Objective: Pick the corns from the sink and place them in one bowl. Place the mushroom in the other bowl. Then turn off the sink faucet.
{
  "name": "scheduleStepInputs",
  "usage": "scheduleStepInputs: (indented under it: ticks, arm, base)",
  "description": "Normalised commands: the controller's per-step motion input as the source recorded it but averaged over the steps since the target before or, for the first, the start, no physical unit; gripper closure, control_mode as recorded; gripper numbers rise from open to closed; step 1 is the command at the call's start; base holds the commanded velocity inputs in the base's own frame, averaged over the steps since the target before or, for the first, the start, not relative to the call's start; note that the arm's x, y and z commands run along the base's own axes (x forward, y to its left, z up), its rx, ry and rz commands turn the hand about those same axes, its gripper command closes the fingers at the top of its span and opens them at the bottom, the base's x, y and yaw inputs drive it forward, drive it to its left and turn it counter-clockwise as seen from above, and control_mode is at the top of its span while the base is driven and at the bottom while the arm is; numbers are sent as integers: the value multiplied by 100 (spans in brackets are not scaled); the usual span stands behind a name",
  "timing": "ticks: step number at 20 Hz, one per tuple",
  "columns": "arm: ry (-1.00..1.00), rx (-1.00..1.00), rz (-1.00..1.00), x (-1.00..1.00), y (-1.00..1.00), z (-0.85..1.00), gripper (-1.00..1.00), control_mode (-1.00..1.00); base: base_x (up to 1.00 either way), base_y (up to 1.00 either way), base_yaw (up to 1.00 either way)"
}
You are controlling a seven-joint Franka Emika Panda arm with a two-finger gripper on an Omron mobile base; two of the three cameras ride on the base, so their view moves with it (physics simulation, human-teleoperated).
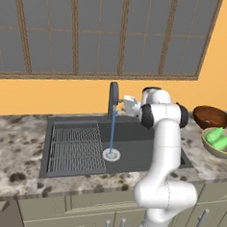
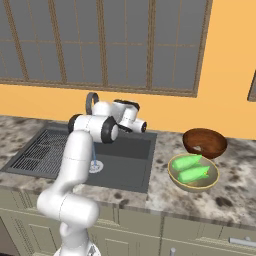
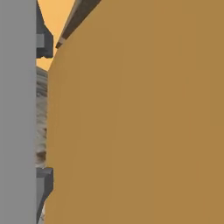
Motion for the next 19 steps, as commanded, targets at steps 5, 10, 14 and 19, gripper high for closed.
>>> scheduleStepInputs:
  ticks: [5, 10, 14, 19]
  arm:
    - [0, -10, -8, 0, 100, 0, -100, -100]
    - [0, -25, -2, 1, 100, 6, -100, -100]
    - [0, -17, 0, 9, 86, 0, -100, -100]
    - [0, -3, 0, 0, 38, 0, -100, -100]
  base:
    - [0, 0, 0]
    - [0, 0, 0]
    - [0, 0, 0]
    - [0, 0, 0]
